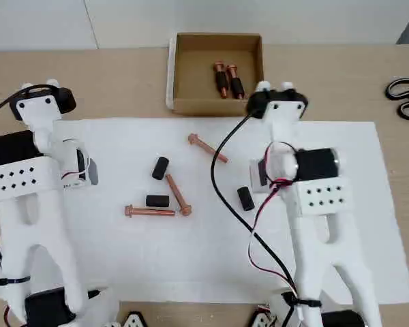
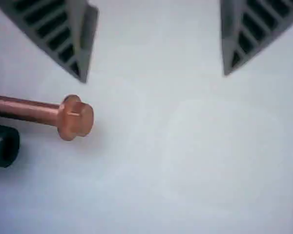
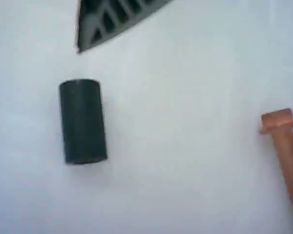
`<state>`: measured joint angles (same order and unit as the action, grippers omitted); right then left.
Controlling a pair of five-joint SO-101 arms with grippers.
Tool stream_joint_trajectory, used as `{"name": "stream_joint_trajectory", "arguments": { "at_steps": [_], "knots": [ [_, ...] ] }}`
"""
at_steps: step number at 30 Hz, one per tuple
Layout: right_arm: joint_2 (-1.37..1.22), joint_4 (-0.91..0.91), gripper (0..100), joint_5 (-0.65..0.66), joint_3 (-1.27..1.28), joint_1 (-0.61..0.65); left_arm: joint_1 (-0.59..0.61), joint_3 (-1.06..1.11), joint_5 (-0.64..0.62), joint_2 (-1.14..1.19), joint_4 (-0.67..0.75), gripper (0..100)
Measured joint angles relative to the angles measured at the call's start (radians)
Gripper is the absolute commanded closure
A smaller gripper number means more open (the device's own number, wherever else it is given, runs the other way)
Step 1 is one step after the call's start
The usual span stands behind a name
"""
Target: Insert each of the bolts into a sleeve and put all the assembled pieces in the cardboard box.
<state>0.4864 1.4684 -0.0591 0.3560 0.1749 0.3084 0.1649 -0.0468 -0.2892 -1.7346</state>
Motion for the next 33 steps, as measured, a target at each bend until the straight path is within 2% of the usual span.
{"name": "stream_joint_trajectory", "arguments": {
  "at_steps": [5,7,12,22,33],
  "knots": [
    [0.003,-0.147,82.0,0.0,0.028,-0.12,-0.051,0.0,0.0,0.0,0.0,83],
    [-0.008,-0.164,82.0,0.018,0.028,-0.132,-0.084,0.0,0.0,0.0,0.005,83],
    [-0.091,-0.192,82.2,0.127,0.028,-0.103,-0.152,0.0,0.002,0.0,0.026,83],
    [-0.324,-0.195,82.2,0.137,0.028,0.084,-0.163,0.041,-0.002,0.0,0.031,83],
    [-0.516,-0.199,82.2,0.143,0.026,0.112,-0.163,0.041,-0.002,0.0,0.031,83]
  ]
}}
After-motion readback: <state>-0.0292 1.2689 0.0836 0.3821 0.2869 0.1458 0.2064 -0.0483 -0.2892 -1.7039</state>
